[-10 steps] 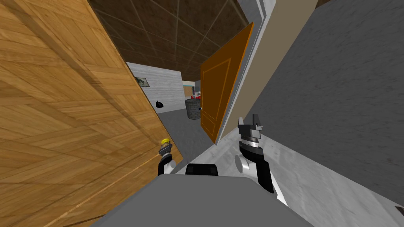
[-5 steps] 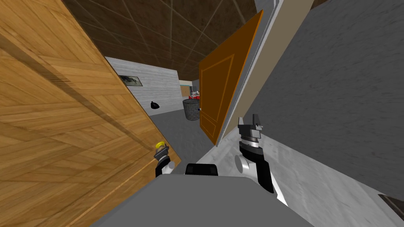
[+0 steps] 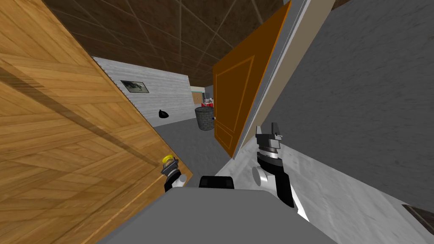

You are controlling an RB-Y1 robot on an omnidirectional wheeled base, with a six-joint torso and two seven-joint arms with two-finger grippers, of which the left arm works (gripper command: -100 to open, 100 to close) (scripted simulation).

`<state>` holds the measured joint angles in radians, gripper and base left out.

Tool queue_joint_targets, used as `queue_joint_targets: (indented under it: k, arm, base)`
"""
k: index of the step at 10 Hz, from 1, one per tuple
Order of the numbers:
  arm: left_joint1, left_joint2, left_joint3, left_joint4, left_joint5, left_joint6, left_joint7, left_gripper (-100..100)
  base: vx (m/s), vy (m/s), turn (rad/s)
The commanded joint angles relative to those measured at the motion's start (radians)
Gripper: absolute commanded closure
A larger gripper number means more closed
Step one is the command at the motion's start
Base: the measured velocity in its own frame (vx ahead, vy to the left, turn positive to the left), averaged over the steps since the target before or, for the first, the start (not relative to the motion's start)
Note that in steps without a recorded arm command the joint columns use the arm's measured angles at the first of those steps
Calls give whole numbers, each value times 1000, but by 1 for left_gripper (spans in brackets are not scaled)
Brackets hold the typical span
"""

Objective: Push the door open

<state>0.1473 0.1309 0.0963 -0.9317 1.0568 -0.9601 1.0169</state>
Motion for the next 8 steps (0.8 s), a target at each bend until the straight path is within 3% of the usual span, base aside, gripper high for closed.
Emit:
queue_joint_targets:
  k: [1,7,8]
  arm:
    - [14,-3,38,-6,16,-21,-13,100]
    - [50,-37,117,-39,56,-45,-60,100]
    - [50,-37,117,-39,56,-45,-60,100]
  base:
    - [129,85,-83]
    - [116,83,-57]
    - [86,63,-26]
